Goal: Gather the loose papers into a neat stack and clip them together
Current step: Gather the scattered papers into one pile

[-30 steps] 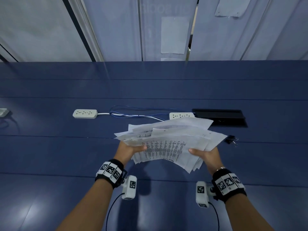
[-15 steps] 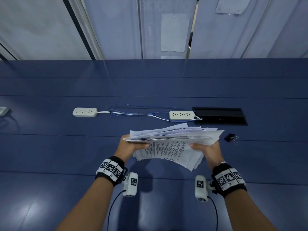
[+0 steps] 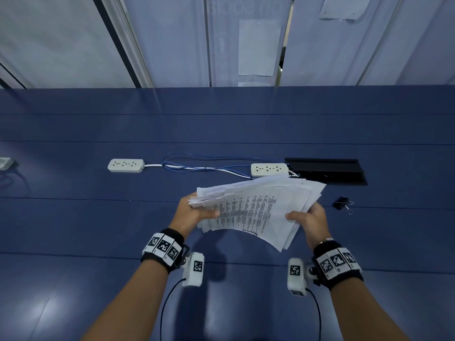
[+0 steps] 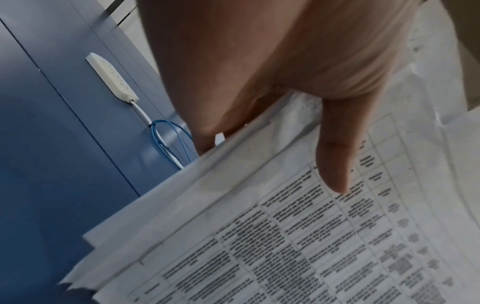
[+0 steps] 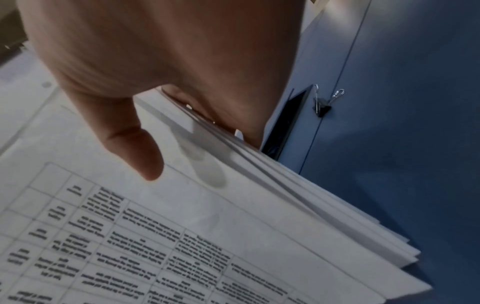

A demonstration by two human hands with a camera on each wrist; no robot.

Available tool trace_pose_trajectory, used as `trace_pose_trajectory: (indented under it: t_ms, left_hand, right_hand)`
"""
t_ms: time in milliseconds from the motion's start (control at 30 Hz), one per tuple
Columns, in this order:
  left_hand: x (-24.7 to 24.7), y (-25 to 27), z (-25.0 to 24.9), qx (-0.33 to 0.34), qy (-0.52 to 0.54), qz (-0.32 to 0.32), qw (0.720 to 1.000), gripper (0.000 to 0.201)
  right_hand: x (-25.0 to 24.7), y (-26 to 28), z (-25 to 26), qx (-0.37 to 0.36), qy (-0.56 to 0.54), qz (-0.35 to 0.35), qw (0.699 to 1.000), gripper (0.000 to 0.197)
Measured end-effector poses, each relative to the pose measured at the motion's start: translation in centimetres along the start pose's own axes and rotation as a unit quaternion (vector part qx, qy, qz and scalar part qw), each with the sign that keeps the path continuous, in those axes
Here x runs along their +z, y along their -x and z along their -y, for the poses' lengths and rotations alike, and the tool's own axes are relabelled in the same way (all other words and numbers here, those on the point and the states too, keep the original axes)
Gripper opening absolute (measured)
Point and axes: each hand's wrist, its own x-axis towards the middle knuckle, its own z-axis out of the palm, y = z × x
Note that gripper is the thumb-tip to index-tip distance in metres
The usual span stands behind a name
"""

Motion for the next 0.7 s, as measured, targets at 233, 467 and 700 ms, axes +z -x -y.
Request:
trace_pose_trajectory:
  t_ms: [233, 467, 700]
  left_hand:
    - [0.3, -0.3, -0.2, 0.001, 0.029, 0.001, 1.000, 0.046]
    - [-0.4, -0.4, 1.5, -0.055, 0.033, 0.012, 0.998, 0.058]
    - [0.2, 0.0, 1.4, -0.030, 0.048, 0.002, 0.998, 0.058]
  right_hand:
    - [0.9, -0.2, 0.3, 0.002, -0.051, -0.015, 0.999, 0.037]
    - [0.1, -0.5, -0.5, 0.042, -0.005, 0.033, 0.999, 0.061]
    - [0.3, 0.3, -0.8, 0.028, -0.058, 0.018, 0.998, 0.039]
